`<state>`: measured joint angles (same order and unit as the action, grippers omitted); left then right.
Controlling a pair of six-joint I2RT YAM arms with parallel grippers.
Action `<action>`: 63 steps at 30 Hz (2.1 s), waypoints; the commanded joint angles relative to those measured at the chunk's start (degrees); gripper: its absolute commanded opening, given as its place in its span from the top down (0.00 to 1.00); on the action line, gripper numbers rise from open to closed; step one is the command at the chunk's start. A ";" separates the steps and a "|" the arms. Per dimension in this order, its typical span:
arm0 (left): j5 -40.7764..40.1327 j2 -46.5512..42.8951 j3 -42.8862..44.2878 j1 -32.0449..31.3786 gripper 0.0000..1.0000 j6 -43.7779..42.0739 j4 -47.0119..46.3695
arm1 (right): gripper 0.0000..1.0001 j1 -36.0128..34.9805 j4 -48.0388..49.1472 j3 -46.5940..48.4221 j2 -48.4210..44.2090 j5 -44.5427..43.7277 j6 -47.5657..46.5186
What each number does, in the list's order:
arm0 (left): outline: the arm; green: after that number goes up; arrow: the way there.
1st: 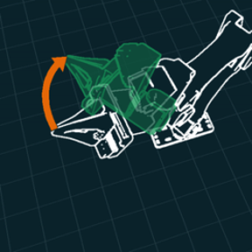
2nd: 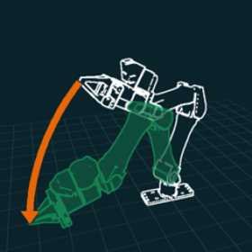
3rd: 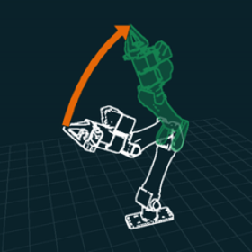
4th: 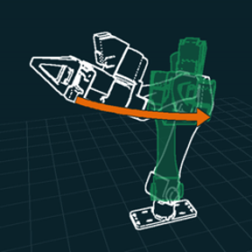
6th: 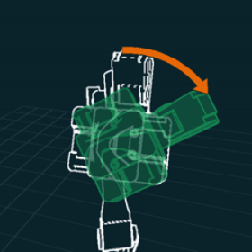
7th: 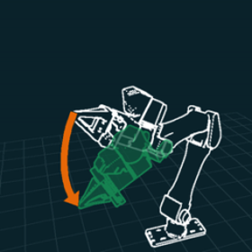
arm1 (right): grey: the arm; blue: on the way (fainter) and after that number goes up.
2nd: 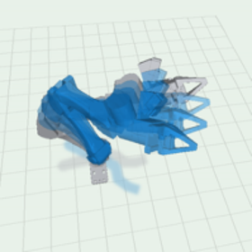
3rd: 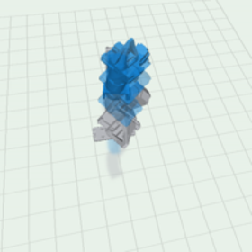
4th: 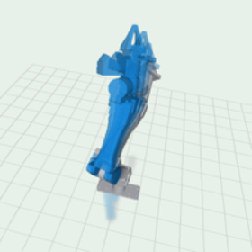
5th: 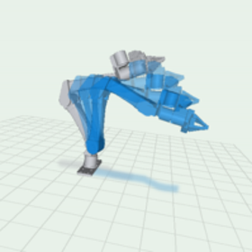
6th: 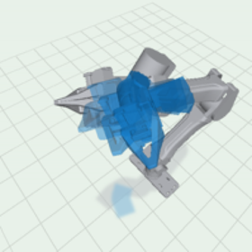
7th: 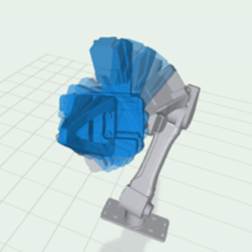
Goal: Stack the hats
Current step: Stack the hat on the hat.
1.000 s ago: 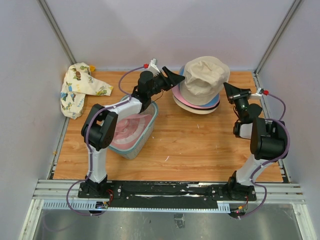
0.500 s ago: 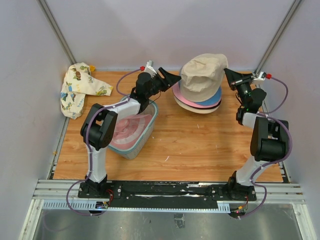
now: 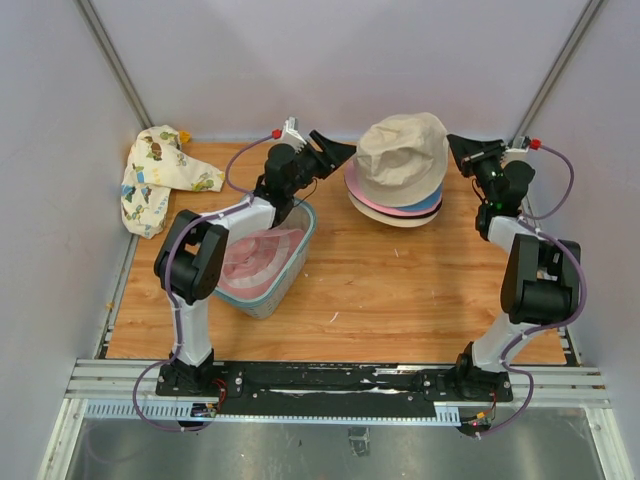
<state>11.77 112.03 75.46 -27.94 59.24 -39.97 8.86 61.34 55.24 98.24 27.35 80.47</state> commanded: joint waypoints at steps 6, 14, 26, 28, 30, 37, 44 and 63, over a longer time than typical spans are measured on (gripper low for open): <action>1.92 -0.16 6.04 0.78 0.38 -1.86 -1.50 | 0.93 0.20 -12.01 -0.92 -4.93 -6.52 -4.38; 1.88 1.88 8.68 0.86 0.38 -3.56 2.48 | 0.96 0.45 -13.17 -4.02 -4.24 -10.40 -3.90; 3.21 2.32 6.46 2.62 0.37 -1.24 0.34 | 0.75 2.37 -5.61 -8.55 -7.29 -7.41 -5.54; 3.63 2.32 6.40 2.63 0.37 -0.94 0.06 | 0.65 2.68 -4.16 -9.03 -7.99 -6.71 -5.65; 3.93 2.33 6.20 2.63 0.37 -0.66 -0.28 | 0.58 2.92 -2.46 -9.06 -8.18 -5.65 -5.67; 5.15 2.11 5.42 2.63 0.37 0.75 -2.65 | 0.52 3.34 0.04 -6.87 -7.79 -3.05 -5.40; 5.81 2.52 6.30 2.59 0.38 1.04 -3.09 | 0.51 3.02 2.86 -1.19 -2.96 1.50 -2.91; 7.18 5.42 10.49 1.78 0.38 1.17 -2.06 | 0.53 0.84 -1.65 7.50 3.99 7.56 -5.14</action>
<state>17.82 116.46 82.94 -25.63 60.53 -40.77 10.57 58.39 59.99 101.25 32.60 76.44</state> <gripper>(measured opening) 0.621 0.478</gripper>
